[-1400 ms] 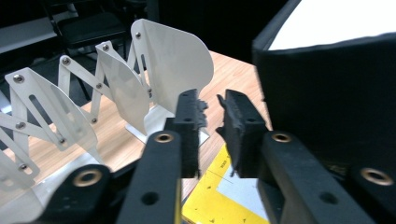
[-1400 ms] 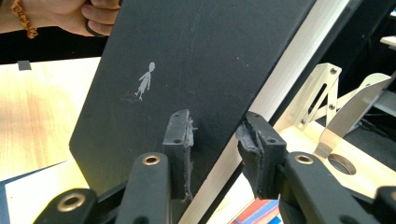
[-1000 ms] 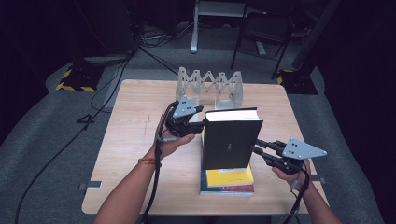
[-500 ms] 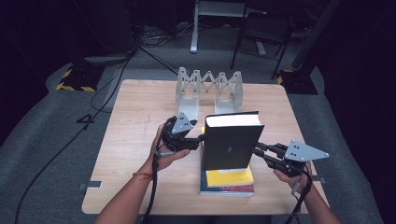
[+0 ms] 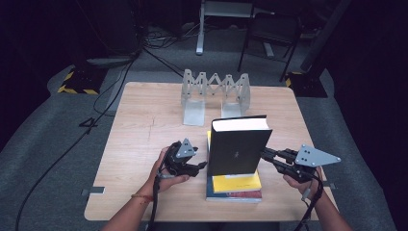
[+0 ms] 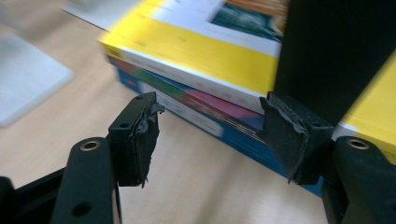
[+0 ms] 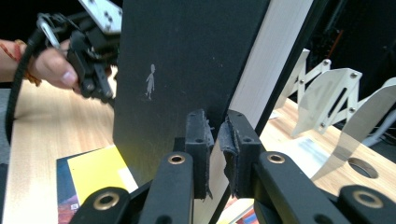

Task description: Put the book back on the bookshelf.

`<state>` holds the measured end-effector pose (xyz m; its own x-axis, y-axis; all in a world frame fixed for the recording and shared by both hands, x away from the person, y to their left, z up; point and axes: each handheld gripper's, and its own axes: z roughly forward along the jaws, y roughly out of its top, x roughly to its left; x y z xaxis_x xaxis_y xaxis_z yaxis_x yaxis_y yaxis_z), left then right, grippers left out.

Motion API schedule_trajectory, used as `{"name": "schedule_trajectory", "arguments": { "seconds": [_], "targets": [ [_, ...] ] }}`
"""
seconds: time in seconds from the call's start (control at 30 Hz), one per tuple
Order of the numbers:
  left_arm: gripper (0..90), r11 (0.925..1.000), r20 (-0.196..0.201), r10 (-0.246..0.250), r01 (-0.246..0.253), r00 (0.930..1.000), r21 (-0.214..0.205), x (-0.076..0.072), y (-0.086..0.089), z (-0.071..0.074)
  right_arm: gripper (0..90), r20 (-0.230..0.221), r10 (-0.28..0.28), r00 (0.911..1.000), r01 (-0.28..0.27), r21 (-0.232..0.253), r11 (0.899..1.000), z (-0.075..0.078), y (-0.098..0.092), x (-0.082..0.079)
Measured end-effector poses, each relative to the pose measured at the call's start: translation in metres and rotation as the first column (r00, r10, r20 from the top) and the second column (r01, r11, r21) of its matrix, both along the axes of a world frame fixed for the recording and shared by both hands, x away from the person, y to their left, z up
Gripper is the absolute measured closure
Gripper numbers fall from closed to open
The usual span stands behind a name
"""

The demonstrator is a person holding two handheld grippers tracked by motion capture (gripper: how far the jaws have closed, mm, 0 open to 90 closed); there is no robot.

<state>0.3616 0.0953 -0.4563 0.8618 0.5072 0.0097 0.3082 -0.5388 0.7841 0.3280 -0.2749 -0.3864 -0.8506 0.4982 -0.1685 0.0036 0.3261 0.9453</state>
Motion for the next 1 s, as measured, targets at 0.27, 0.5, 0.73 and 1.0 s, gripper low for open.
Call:
{"name": "schedule_trajectory", "arguments": {
  "seconds": [0.27,0.5,0.73,1.0],
  "targets": [
    [35.1,0.9953,-0.038,-0.094,0.094,0.9949,0.021,-0.001,0.007,-0.002,80.7,0.012,0.005,0.9999,-0.005,-0.011,1.0,0.0,0.0,-0.001],
    [28.2,0.9938,-0.08,-0.111,0.111,0.9906,-0.01,-0.009,-0.006,-0.008,81.8,0.022,0.017,0.9996,-0.016,-0.025,1.0,0.001,-0.001,-0.002],
    [29.3,0.9888,-0.083,-0.108,0.099,0.9906,-0.112,-0.007,-0.016,-0.005,81.6,0.031,0.018,0.9994,-0.017,-0.026,1.0,0.0,-0.001,-0.002],
    [40.3,0.9807,0.006,-0.133,0.132,0.9911,-0.144,-0.009,-0.036,0.011,81.6,0.04,0.014,0.9991,-0.013,-0.029,0.999,0.0,0.0,-0.003]
  ]
}}
